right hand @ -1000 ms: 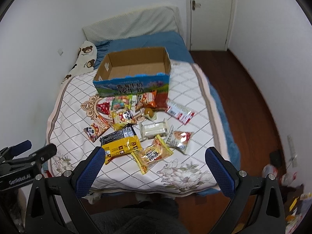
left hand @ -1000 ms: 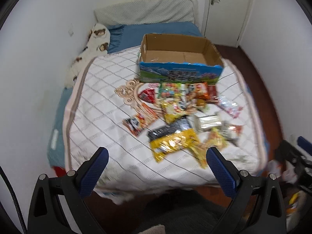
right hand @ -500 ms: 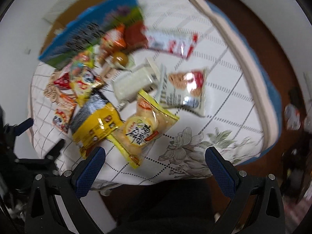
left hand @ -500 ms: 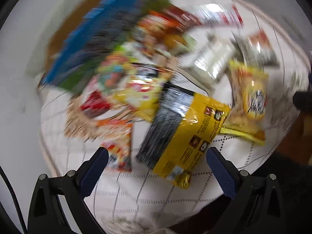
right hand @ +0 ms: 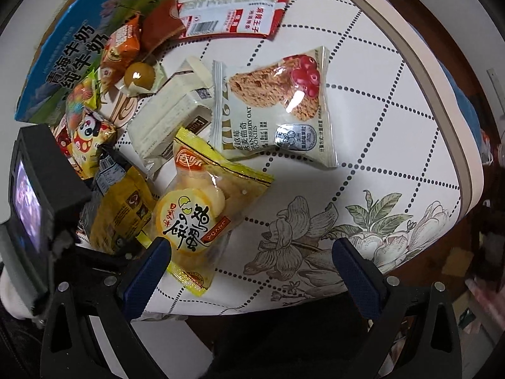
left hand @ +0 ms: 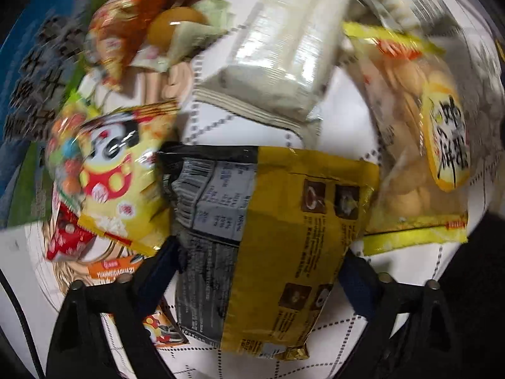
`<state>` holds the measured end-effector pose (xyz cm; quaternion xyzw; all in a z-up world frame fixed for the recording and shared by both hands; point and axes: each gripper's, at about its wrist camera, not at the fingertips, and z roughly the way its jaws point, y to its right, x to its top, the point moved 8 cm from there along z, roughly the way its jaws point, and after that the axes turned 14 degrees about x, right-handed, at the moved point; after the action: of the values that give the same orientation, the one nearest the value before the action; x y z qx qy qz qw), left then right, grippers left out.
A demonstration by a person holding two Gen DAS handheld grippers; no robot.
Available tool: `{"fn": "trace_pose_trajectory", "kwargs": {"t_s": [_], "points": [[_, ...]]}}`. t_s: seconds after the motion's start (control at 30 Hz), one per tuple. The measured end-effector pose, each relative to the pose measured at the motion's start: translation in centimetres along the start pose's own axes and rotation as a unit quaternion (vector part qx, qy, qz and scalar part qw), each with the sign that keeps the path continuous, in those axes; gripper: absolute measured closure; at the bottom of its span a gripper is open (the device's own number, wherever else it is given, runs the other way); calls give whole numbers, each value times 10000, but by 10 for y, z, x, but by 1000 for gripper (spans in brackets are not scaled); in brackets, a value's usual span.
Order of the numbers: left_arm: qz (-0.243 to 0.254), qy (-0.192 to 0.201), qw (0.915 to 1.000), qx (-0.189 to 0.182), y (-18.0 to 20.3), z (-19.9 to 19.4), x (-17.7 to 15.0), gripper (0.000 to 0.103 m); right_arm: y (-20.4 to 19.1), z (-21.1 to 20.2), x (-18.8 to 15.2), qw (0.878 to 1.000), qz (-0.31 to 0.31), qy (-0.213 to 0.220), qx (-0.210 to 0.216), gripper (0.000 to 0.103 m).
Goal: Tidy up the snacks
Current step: 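Grasp the yellow-black biscuit bag with the left tool while the right grasps the yellow egg-cake bag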
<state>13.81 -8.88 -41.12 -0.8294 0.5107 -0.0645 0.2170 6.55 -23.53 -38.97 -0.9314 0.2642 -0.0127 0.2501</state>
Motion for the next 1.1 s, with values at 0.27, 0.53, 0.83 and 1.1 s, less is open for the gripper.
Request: {"fn": "trace_pose_trajectory", "kwargs": {"t_s": [0.27,0.53,0.83,1.1], "points": [[-2745,-1033,9544,-546,-40,9,-60,19,-21,22,4,9994,204,-217,164,6],[-4752,-1708,8520,-1380,-55,37,-132,19,-41,74,10,9918,1041,-479,569,21],[-4002,-1669,8817,-1857,-49,69,-139,13,-93,99,8,9901,-1050,-753,-541,37],[-4400,-1598,8713,-1475,-53,70,-157,19,-133,99,-3,9578,-2570,-795,-1014,23]]}}
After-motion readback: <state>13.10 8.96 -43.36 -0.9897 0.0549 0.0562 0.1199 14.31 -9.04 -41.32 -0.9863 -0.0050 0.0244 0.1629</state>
